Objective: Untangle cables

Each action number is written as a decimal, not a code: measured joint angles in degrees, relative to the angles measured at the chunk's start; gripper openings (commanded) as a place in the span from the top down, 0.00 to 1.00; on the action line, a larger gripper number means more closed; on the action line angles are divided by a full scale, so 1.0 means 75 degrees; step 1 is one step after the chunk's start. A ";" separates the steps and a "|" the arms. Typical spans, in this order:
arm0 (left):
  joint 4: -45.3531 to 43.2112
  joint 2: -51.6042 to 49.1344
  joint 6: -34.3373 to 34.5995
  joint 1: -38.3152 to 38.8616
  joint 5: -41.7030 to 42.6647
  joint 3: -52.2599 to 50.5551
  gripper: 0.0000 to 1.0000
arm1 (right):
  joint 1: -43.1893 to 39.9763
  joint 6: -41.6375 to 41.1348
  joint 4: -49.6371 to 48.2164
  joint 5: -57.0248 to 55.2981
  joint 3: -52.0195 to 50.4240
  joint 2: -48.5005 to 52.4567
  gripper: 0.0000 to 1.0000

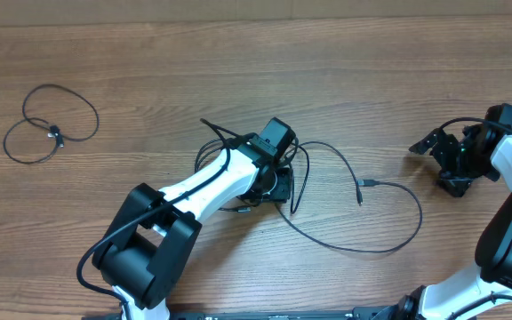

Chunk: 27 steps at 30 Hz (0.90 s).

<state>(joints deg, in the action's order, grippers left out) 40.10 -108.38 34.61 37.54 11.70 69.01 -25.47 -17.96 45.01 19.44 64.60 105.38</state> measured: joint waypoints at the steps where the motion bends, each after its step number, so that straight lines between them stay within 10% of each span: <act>1: -0.0006 -0.0003 0.0000 0.0000 -0.0023 0.0000 0.64 | 0.0000 0.0003 0.0000 -0.0003 0.0000 0.0000 0.00; 27: -0.0178 -0.0003 0.0653 0.0047 -0.0341 -0.0303 0.56 | 0.0000 0.0003 0.0000 0.0000 0.0000 0.0003 0.00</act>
<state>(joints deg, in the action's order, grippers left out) 38.76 -108.40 39.51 37.89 9.15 66.74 -25.47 -17.93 45.01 19.44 64.60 105.41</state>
